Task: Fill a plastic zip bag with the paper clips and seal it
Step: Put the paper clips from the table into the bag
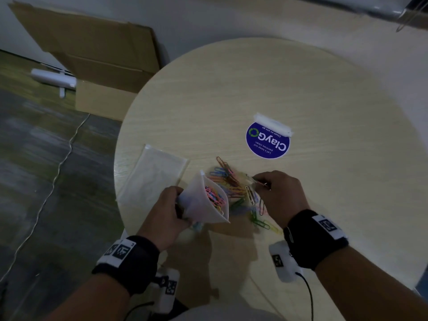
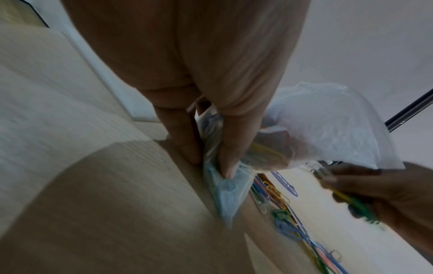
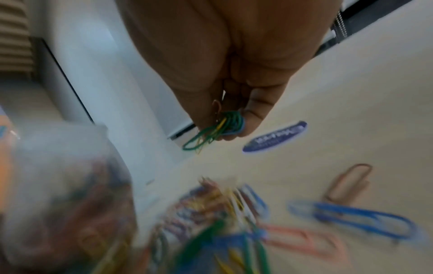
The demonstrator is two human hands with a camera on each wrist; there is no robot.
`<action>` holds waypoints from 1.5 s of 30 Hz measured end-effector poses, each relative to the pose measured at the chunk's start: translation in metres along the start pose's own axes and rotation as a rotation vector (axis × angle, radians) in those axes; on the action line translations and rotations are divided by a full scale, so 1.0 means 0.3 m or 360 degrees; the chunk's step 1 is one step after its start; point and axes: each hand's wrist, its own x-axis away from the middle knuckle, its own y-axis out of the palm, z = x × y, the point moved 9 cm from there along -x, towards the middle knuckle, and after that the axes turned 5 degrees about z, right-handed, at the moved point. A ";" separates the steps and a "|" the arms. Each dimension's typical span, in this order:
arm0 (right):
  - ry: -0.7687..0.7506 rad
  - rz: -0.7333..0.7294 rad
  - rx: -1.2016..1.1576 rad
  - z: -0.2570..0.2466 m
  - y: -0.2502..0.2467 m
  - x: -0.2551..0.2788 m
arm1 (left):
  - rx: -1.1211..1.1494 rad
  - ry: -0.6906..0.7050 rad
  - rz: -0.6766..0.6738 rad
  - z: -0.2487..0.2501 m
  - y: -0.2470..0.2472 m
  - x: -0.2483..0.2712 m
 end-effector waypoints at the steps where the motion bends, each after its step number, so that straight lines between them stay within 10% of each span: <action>1: -0.0022 0.0027 -0.0051 -0.025 -0.035 0.007 | 0.0005 -0.0013 -0.0003 -0.002 0.001 0.000; 19: -0.0788 -0.0257 0.0179 -0.462 -0.001 0.097 | 0.0057 -0.0113 0.0016 0.007 0.008 0.011; 29: 0.0023 -0.0226 -0.0344 -0.177 0.038 0.061 | 0.0073 -0.0128 -0.0017 0.007 0.027 0.008; 39: -0.0148 -0.0111 -0.0380 -0.269 0.035 0.072 | 0.0082 0.0133 0.0275 0.202 -0.165 0.102; 45: -0.0277 -0.0245 -0.0377 -0.337 0.057 0.104 | -0.0105 -0.0035 0.0061 0.252 -0.132 0.070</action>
